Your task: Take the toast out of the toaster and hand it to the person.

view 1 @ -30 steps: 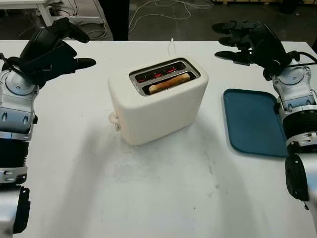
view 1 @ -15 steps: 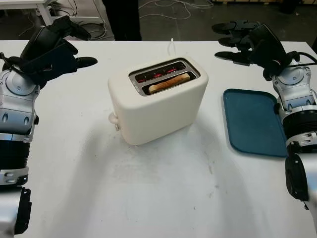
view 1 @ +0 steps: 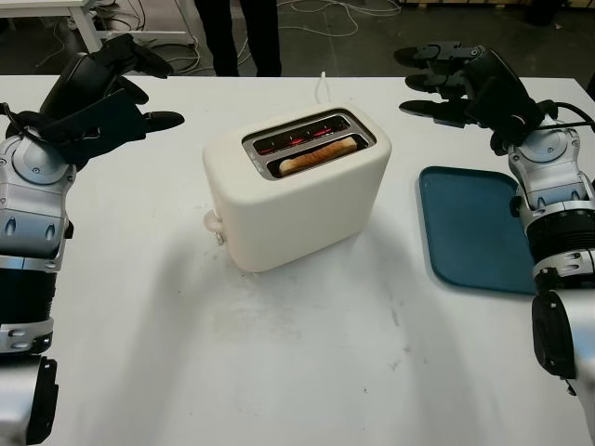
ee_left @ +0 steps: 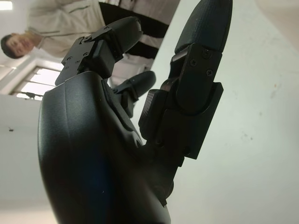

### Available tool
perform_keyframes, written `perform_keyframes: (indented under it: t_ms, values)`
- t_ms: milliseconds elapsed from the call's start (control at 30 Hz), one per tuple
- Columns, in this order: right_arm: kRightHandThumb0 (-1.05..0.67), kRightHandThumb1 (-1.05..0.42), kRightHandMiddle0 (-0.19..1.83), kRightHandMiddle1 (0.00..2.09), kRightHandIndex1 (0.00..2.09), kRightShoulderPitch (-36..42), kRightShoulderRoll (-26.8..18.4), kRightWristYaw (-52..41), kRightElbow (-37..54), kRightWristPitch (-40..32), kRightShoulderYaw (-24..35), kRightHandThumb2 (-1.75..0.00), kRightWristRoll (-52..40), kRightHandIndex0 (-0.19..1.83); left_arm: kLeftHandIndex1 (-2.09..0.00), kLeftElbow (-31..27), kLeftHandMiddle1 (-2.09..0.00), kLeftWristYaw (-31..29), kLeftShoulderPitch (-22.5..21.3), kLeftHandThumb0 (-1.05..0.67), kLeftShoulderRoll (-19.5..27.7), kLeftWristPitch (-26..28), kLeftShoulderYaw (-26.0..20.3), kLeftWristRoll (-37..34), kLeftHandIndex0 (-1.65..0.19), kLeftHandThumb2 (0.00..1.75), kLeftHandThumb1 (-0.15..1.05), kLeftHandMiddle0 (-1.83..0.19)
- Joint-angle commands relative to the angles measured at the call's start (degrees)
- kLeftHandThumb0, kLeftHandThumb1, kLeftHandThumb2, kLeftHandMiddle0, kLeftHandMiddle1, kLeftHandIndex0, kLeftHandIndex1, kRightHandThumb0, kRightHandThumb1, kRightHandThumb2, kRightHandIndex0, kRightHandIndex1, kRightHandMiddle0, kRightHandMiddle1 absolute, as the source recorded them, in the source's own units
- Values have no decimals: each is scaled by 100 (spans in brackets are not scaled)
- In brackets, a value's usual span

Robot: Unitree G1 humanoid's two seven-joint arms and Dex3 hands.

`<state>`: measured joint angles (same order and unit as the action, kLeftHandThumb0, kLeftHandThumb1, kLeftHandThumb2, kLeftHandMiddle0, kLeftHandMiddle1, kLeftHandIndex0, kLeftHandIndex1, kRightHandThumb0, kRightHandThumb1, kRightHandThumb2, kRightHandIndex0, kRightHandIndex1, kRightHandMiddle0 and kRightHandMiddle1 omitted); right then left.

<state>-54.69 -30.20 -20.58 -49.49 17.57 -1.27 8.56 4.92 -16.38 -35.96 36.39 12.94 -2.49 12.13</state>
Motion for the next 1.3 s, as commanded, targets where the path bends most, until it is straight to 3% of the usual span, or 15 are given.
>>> perform_keyframes:
  t_ms: [0,200,367,567,900,1267]
  values:
    - [-35,-92,58,1,1,58,-35,28,90,-46,4,-4,8,61,-92,-109,-117,-26,52,-85,4,78,-54,-4,-25,0,90,-21]
    - [-34,-92,58,1,1,47,-39,-37,68,-24,16,-4,-16,60,-91,10,-119,-73,60,-83,50,-187,-55,-30,-25,1,92,-20]
    - [-35,-92,59,1,1,30,-41,-16,79,-40,4,-4,15,61,-90,-188,-117,-103,70,-82,32,62,-70,-27,-23,1,92,-15]
    - [-35,-92,58,0,0,55,-43,-11,112,-47,12,-4,8,60,-89,-154,-117,-91,113,-80,99,-130,-30,51,-23,2,92,-16]
    - [-30,-92,57,0,0,91,13,-69,138,-63,44,-6,-80,59,-79,-477,-107,-76,146,-75,33,421,-9,115,-26,1,91,-20]
    - [-28,-92,56,0,0,165,32,-46,245,-108,55,-6,-117,58,-73,-604,-103,-99,170,-74,48,549,-7,126,-28,0,90,-22]
